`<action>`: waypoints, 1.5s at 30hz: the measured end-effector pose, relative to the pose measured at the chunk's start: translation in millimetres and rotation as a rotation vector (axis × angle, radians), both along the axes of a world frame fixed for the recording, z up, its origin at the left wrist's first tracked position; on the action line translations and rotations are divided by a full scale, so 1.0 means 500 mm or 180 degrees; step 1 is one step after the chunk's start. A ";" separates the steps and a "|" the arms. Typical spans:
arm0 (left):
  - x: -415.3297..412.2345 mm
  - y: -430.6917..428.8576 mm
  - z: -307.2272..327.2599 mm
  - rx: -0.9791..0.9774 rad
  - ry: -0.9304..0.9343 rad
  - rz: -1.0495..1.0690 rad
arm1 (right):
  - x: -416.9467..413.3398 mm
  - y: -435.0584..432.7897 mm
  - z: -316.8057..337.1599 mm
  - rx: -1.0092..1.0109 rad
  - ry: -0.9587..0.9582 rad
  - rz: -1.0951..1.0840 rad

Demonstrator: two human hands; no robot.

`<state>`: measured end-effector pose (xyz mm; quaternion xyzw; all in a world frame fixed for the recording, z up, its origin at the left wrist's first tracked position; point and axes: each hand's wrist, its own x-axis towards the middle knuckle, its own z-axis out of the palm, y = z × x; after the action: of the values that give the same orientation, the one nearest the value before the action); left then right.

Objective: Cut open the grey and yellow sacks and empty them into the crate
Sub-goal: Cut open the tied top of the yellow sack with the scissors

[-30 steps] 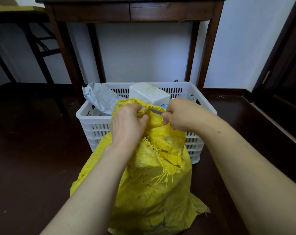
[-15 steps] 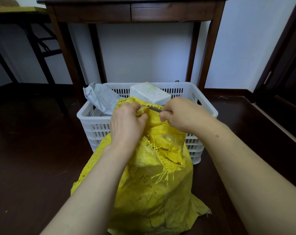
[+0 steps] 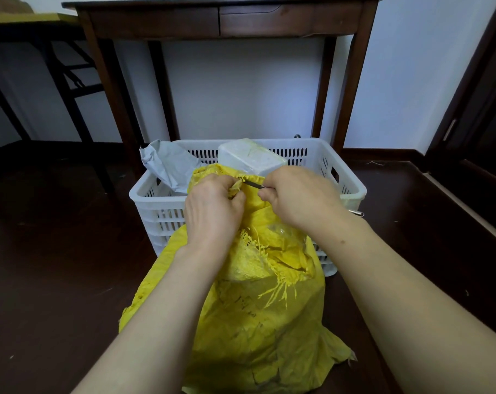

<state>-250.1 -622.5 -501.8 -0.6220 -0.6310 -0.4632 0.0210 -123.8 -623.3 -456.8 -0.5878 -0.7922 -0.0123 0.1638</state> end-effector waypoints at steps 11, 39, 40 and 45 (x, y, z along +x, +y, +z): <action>-0.011 0.018 0.014 -0.0267 -0.1152 -0.0368 | 0.007 0.021 -0.013 -0.0896 0.2562 0.0162; -0.006 0.003 -0.004 0.0412 0.0000 -0.0197 | 0.029 0.012 0.029 0.0180 0.0088 -0.0209; -0.006 0.003 -0.004 0.0410 -0.0005 -0.0189 | 0.031 0.011 0.031 0.0159 0.0066 -0.0228; -0.005 0.000 -0.001 0.0448 0.0008 -0.0179 | 0.028 0.009 0.032 0.0100 0.0033 -0.0199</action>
<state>-252.8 -622.5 -502.1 -0.6370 -0.5791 -0.5061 0.0525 -109.6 -618.7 -441.0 -0.6097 -0.7722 -0.0268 0.1766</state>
